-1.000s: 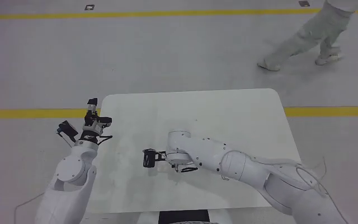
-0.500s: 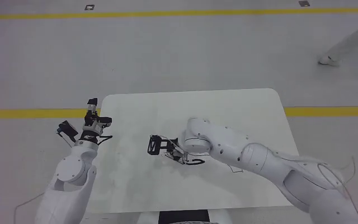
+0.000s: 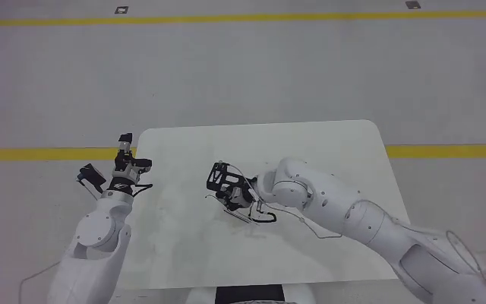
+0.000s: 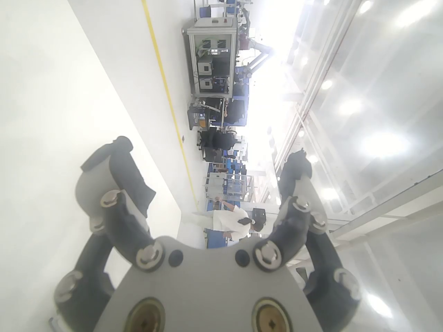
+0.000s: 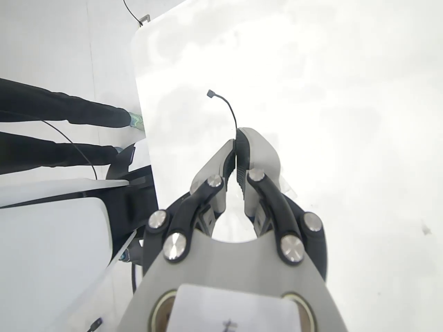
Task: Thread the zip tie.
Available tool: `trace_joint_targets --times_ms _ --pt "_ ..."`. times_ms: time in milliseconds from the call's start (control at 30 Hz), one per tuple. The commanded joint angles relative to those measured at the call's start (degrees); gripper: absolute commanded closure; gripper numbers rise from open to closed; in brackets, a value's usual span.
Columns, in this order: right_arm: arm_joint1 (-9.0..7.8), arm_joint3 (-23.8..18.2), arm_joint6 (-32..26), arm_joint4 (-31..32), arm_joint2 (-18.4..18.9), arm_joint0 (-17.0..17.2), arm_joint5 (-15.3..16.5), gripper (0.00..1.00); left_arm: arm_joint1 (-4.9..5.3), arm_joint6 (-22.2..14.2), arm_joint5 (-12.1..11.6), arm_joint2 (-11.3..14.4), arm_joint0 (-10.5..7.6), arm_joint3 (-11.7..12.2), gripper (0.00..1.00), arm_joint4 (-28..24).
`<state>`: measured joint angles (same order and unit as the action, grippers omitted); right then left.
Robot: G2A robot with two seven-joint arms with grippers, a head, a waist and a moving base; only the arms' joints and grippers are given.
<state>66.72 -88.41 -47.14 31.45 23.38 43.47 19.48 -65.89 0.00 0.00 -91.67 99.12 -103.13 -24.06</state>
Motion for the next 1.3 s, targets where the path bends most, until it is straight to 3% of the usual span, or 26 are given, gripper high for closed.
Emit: trace_joint_targets --times_ms 0,233,433,600,833,1267 --pt "0.00 0.0 0.0 0.0 0.0 0.0 0.0 1.00 0.00 0.0 0.0 0.0 0.00 0.0 0.00 0.0" --pt "0.02 0.0 1.6 0.3 0.3 0.9 -0.3 1.00 0.00 0.0 0.0 0.0 0.00 0.0 0.00 0.0" --pt "0.39 3.0 6.6 -6.8 5.2 2.0 -4.6 1.00 0.00 0.0 0.0 0.0 0.00 0.0 0.00 0.0" --pt "1.79 8.0 8.1 -13.8 7.6 -0.8 -1.4 1.00 0.00 0.0 0.0 0.0 0.00 0.0 0.00 0.0" --pt "5.79 17.1 10.6 -23.0 7.8 -7.4 0.0 1.00 0.00 0.0 0.0 0.0 0.00 0.0 0.00 0.0" --pt "6.03 16.7 11.8 -23.8 8.2 -7.0 -0.9 1.00 0.00 0.0 0.0 0.0 0.00 0.0 0.00 0.0"
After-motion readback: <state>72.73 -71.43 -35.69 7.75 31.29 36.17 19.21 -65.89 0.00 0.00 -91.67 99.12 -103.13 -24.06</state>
